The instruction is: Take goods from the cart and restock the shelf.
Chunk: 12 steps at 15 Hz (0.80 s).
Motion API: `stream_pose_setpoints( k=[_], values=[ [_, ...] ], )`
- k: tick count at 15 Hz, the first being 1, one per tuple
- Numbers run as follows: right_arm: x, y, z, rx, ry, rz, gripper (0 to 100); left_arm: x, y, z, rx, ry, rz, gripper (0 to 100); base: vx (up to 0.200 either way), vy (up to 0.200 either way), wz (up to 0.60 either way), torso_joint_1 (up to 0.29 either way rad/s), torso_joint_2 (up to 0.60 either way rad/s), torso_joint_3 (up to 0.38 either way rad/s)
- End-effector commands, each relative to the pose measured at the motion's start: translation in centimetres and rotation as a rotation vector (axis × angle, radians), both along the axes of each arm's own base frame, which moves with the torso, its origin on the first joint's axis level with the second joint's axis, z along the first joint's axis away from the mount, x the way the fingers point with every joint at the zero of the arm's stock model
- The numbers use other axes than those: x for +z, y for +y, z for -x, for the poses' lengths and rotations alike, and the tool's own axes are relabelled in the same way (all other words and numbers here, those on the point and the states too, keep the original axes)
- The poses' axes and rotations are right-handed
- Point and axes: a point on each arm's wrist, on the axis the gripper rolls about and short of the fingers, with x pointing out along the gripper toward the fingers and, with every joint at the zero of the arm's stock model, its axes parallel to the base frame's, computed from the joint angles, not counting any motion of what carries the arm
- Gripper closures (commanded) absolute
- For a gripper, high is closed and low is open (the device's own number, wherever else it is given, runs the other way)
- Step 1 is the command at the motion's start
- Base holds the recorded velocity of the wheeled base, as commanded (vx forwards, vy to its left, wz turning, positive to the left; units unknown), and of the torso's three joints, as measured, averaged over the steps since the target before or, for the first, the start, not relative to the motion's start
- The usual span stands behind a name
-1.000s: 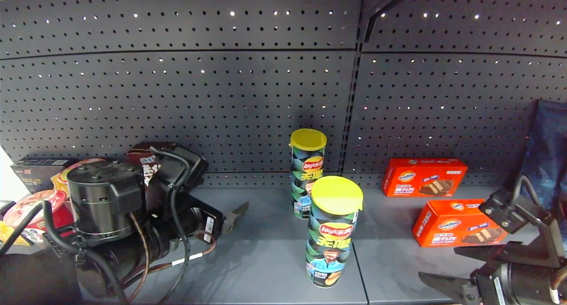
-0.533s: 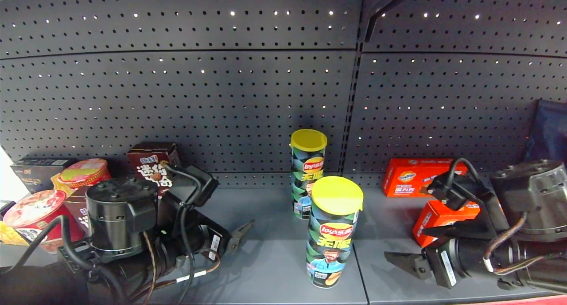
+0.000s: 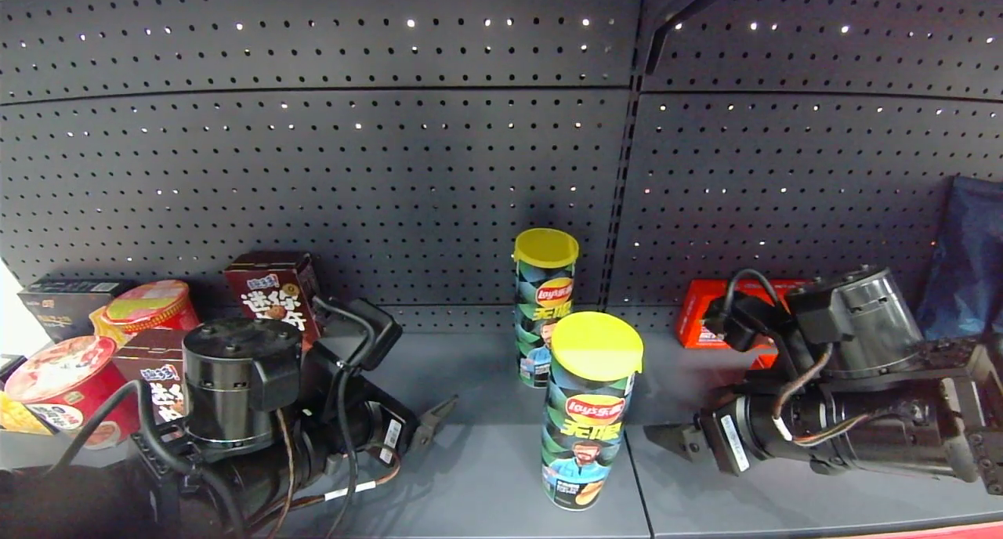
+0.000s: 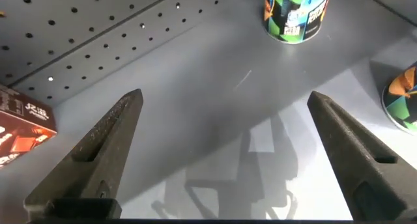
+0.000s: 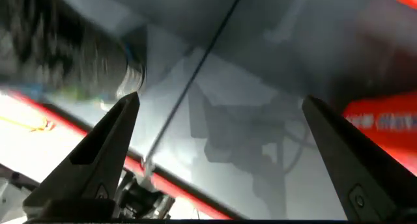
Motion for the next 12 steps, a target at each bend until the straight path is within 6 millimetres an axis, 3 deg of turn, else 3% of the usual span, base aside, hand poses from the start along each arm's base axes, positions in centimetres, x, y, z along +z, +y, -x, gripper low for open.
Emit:
stream_pose_setpoints(
  k=[1, 7, 12],
  values=[
    [-0.4, 0.8, -0.9, 0.003, 0.01, 0.007, 0, -0.2, 0.0, 0.0, 0.001, 0.006, -0.004, 0, 0.0, 0.0, 0.0, 0.0, 0.0, 0.0],
    [-0.5, 2.5, -0.5, 0.061, 0.014, 0.013, 0, -0.1, -0.1, -0.1, 0.001, 0.003, -0.002, 0, 0.0, 0.0, 0.0, 0.0, 0.0, 0.0],
    [-0.6, 3.5, -1.3, 0.072, 0.014, 0.01, 0, -0.1, -0.1, -0.1, 0.001, 0.003, -0.002, 0, 0.0, 0.0, 0.0, 0.0, 0.0, 0.0]
  ],
)
